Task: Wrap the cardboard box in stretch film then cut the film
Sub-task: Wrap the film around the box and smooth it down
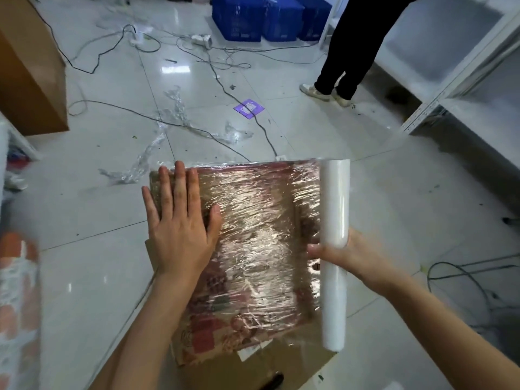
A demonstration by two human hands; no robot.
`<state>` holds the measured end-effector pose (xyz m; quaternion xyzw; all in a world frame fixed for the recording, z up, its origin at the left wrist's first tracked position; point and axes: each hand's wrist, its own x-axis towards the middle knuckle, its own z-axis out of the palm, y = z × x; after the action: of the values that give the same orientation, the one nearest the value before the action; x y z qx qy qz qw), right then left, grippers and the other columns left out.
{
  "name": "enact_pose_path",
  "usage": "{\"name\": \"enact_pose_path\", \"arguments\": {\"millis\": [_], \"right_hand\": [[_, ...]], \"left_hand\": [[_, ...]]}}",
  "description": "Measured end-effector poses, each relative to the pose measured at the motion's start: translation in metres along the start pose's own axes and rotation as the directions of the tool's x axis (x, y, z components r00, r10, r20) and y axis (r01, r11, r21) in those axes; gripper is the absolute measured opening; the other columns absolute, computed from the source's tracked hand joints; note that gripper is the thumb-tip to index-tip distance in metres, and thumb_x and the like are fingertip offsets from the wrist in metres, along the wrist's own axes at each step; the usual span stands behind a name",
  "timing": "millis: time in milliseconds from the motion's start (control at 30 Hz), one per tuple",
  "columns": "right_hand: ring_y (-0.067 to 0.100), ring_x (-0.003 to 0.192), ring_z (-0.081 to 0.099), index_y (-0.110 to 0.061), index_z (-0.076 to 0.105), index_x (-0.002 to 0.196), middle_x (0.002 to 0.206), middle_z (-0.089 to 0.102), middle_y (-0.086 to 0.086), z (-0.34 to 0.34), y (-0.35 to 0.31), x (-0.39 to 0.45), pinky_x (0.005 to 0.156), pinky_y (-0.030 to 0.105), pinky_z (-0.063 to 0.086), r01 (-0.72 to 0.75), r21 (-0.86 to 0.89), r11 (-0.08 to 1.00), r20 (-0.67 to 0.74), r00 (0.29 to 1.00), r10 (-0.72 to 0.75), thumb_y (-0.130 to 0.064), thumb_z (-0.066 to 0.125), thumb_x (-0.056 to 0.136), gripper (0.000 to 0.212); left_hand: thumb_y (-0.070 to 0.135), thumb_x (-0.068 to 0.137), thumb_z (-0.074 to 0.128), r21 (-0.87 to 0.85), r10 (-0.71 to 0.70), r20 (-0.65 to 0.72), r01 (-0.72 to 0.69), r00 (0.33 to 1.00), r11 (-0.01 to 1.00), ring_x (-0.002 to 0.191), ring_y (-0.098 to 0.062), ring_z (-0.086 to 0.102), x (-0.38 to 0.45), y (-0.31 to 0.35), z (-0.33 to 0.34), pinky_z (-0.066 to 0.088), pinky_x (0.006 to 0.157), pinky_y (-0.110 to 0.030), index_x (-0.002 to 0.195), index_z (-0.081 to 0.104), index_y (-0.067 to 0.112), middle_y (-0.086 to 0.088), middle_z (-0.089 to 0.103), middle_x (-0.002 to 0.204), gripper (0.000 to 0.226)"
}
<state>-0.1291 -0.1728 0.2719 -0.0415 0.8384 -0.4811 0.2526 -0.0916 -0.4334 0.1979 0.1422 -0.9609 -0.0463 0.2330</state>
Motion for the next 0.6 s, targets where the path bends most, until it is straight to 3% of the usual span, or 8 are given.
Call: {"name": "enact_pose_path", "arguments": {"millis": [33, 100, 233, 367, 400, 500, 600], "right_hand": [[0.019, 0.071, 0.07, -0.004, 0.059, 0.096, 0.075, 0.071, 0.008, -0.002, -0.002, 0.0, 0.068, 0.034, 0.058, -0.006, 0.014, 1.0, 0.047, 0.999, 0.005, -0.043, 0.079, 0.055, 0.06], [0.017, 0.066, 0.068, 0.0, 0.058, 0.095, 0.07, 0.07, 0.006, -0.005, -0.002, 0.003, 0.062, 0.028, 0.055, 0.006, 0.016, 1.0, 0.086, 0.996, -0.007, -0.041, 0.079, 0.055, 0.062], [0.002, 0.063, 0.062, -0.015, 0.052, 0.098, 0.078, 0.062, 0.002, -0.015, 0.008, 0.017, 0.056, 0.017, 0.05, 0.008, 0.013, 1.0, -0.012, 1.0, -0.008, -0.024, 0.078, 0.074, 0.037], [0.005, 0.079, 0.058, -0.012, 0.045, 0.111, 0.094, 0.055, 0.007, -0.025, 0.024, 0.026, 0.071, 0.028, 0.051, 0.01, -0.034, 0.999, 0.017, 1.0, -0.01, -0.039, 0.072, 0.071, 0.056], [-0.001, 0.078, 0.056, -0.01, 0.042, 0.113, 0.094, 0.053, 0.006, -0.027, 0.026, 0.028, 0.073, 0.025, 0.05, 0.002, -0.026, 1.0, 0.029, 1.0, -0.002, -0.036, 0.067, 0.072, 0.054], [-0.017, 0.066, 0.051, -0.007, 0.041, 0.107, 0.086, 0.047, -0.005, -0.032, 0.031, 0.03, 0.061, 0.006, 0.043, 0.073, -0.091, 0.993, 0.037, 0.997, -0.07, -0.017, 0.061, 0.089, 0.029], [-0.007, 0.077, 0.058, -0.018, 0.049, 0.104, 0.09, 0.057, -0.008, -0.037, 0.036, 0.027, 0.063, 0.012, 0.048, 0.171, -0.117, 0.978, -0.057, 0.982, -0.178, -0.038, 0.061, 0.078, 0.035]], "left_hand": [[0.046, 0.097, 0.019, 0.001, -0.005, 0.005, 0.005, 1.0, 1.0, 0.146, -0.024, -0.004, 0.001, 0.0, 0.0, 0.001, 0.118, -0.05, 0.151, 0.006, 0.01, -0.008, 0.001, 0.159, 0.066], [0.047, 0.097, 0.016, 0.0, -0.014, 0.01, 0.014, 1.0, 1.0, 0.146, -0.023, -0.005, 0.003, 0.0, 0.0, 0.0, 0.118, -0.049, 0.151, 0.005, 0.011, -0.007, -0.001, 0.158, 0.066], [0.048, 0.097, 0.015, 0.009, -0.024, 0.014, 0.023, 1.0, 1.0, 0.146, -0.021, -0.007, 0.01, 0.0, 0.003, -0.001, 0.118, -0.047, 0.15, 0.004, 0.01, -0.007, 0.001, 0.158, 0.066], [0.046, 0.097, 0.02, 0.022, -0.037, 0.006, 0.037, 0.999, 0.999, 0.146, -0.023, -0.003, 0.015, -0.002, 0.004, 0.001, 0.118, -0.047, 0.149, 0.001, 0.009, -0.009, 0.003, 0.158, 0.067], [0.046, 0.096, 0.02, 0.027, -0.041, 0.01, 0.041, 0.999, 0.999, 0.146, -0.024, -0.002, 0.016, -0.003, 0.003, 0.001, 0.118, -0.048, 0.149, 0.001, 0.009, -0.01, 0.004, 0.159, 0.067], [0.046, 0.096, 0.019, 0.029, -0.05, 0.019, 0.05, 0.999, 0.998, 0.146, -0.027, 0.0, 0.018, -0.001, 0.001, 0.001, 0.118, -0.048, 0.15, 0.004, 0.008, -0.012, 0.006, 0.158, 0.068], [0.047, 0.095, 0.017, 0.046, -0.055, 0.022, 0.054, 0.998, 0.997, 0.146, -0.026, -0.001, 0.023, 0.002, 0.001, -0.001, 0.118, -0.047, 0.15, 0.005, 0.008, -0.011, 0.004, 0.158, 0.068]]}}
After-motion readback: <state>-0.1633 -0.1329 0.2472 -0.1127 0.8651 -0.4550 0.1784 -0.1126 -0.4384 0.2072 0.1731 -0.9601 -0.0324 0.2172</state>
